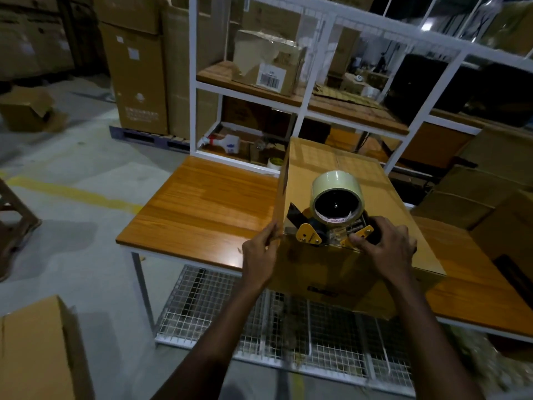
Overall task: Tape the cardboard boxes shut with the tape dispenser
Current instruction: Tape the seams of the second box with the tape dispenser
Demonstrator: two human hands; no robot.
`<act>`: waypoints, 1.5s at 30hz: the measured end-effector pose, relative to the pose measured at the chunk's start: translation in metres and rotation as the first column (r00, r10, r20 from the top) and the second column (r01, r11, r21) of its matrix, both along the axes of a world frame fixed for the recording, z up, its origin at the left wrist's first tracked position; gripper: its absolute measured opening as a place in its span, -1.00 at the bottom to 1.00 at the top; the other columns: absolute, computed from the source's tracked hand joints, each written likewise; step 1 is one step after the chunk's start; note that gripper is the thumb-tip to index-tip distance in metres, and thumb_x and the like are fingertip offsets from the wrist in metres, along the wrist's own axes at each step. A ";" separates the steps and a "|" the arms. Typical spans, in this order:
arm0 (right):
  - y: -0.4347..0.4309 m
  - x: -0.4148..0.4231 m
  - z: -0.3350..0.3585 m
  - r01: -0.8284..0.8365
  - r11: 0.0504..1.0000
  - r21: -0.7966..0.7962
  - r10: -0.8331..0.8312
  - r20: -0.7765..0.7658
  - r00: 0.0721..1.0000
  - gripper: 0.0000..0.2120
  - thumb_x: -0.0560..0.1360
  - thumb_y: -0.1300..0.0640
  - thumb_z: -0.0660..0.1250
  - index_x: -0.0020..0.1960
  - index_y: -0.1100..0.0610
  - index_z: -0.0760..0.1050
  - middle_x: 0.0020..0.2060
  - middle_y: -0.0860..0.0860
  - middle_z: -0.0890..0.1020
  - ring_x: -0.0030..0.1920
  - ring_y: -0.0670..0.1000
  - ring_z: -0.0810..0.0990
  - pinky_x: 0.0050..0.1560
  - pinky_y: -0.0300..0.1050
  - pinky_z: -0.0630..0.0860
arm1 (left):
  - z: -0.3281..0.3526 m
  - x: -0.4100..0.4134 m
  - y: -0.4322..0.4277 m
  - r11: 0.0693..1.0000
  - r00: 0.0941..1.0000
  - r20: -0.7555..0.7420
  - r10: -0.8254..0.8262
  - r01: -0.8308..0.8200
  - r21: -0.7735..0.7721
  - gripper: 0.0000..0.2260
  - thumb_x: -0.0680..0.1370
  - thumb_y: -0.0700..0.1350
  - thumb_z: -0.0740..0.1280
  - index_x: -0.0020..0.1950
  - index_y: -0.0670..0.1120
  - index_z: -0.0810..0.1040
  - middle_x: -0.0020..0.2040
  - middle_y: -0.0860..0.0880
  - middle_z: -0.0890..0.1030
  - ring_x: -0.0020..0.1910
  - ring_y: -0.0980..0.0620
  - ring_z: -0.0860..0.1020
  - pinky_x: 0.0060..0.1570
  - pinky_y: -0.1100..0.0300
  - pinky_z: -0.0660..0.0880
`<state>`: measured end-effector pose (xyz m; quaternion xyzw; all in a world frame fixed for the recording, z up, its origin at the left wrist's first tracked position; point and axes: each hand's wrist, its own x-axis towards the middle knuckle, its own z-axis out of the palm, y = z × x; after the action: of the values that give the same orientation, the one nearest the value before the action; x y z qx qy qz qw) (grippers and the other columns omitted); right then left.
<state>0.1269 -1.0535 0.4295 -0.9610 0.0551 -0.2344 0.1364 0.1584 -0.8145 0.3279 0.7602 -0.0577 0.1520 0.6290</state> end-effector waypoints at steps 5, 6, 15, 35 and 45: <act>-0.001 -0.001 -0.003 0.002 1.000 -0.008 -0.002 -0.011 1.000 -0.24 0.29 -0.47 0.07 0.19 0.08 0.49 0.07 0.10 0.59 0.09 0.17 0.40 0.00 0.04 0.17 | -0.030 -0.018 0.002 0.975 0.994 -0.090 -0.065 0.082 0.208 -0.55 0.54 -0.17 0.35 0.44 -0.01 0.44 -0.01 -0.08 0.68 -0.29 0.22 0.56 -0.21 0.26 0.59; -0.001 -0.001 -0.003 0.001 1.000 -0.008 -0.001 -0.010 1.000 -0.23 0.29 -0.47 0.07 0.19 0.08 0.49 0.06 0.11 0.58 0.09 0.17 0.40 0.01 0.05 0.18 | -0.033 -0.019 0.005 0.974 0.995 -0.097 -0.035 0.056 0.220 -0.58 0.53 -0.10 0.37 0.40 -0.04 0.50 0.07 -0.10 0.68 -0.12 0.10 0.63 -0.06 0.14 0.62; -0.007 0.002 -0.009 -0.008 0.998 -0.056 0.007 -0.009 1.000 -0.21 0.30 -0.50 0.04 0.16 0.12 0.48 0.02 0.11 0.58 0.02 0.18 0.42 -0.03 0.03 0.17 | 0.000 0.025 0.001 0.853 0.989 0.140 0.046 -0.112 0.509 -0.55 0.35 0.24 0.39 0.21 0.17 0.54 0.53 -0.02 0.24 0.48 -0.20 0.19 0.22 -0.29 0.35; -0.128 -0.030 -0.006 -0.013 0.999 -0.046 0.013 -0.003 1.000 -0.25 0.31 -0.52 0.05 0.18 0.03 0.47 0.05 0.06 0.58 0.04 0.14 0.40 -0.05 0.01 0.17 | 0.002 0.018 -0.003 0.651 0.928 0.342 0.147 -0.351 0.673 -0.71 0.47 0.14 0.44 0.14 0.09 0.59 0.58 -0.05 0.21 0.59 -0.20 -0.01 0.34 -0.49 0.07; -0.152 -0.020 -0.009 -0.046 0.992 -0.115 0.045 -0.013 0.999 -0.24 0.30 -0.55 -0.01 0.19 -0.02 0.43 0.07 -0.01 0.56 0.01 0.10 0.37 -0.10 -0.03 0.14 | 0.030 -0.006 -0.069 0.452 0.883 0.465 -0.063 -0.391 0.802 -0.63 0.34 0.06 0.58 0.08 -0.02 0.63 0.06 -0.07 0.60 0.02 -0.13 0.53 0.00 0.01 0.37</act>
<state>0.1064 -1.2051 0.4201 -0.9695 0.0202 -0.2289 0.0856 0.1523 -0.8834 0.3577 0.9211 -0.1888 0.3257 0.0990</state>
